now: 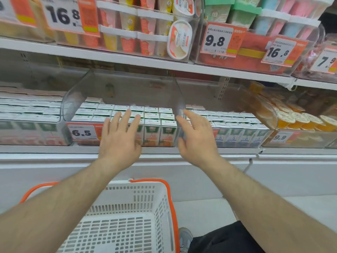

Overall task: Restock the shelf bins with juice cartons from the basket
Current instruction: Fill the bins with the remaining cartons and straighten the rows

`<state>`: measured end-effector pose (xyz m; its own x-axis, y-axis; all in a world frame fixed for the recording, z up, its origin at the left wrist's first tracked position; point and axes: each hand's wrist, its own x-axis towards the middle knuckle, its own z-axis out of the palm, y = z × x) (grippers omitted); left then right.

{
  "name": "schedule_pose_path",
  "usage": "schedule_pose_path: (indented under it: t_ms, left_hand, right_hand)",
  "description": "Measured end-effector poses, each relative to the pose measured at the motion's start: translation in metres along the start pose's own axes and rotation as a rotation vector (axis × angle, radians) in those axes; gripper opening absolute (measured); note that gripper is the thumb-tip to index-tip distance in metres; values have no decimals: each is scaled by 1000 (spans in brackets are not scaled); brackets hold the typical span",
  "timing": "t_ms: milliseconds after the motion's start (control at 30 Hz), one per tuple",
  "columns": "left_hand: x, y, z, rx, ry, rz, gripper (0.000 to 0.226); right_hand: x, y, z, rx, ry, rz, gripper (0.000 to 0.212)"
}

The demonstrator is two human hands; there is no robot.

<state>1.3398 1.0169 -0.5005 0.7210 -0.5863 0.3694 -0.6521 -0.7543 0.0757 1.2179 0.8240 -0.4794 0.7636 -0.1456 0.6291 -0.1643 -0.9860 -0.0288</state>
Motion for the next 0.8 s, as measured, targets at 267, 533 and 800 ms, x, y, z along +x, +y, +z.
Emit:
schedule_pose_path:
  t_ms: [267, 533, 800]
  left_hand:
    - [-16, -41, 0, 67, -133, -123, 91]
    - [-17, -60, -18, -42, -94, -121, 94]
    - [-38, -179, -32, 116, -156, -433, 93]
  right_hand:
    - [21, -86, 44, -160, -416, 90, 89]
    - [28, -127, 45, -158, -403, 193, 89]
    - [57, -203, 61, -73, -481, 41, 100]
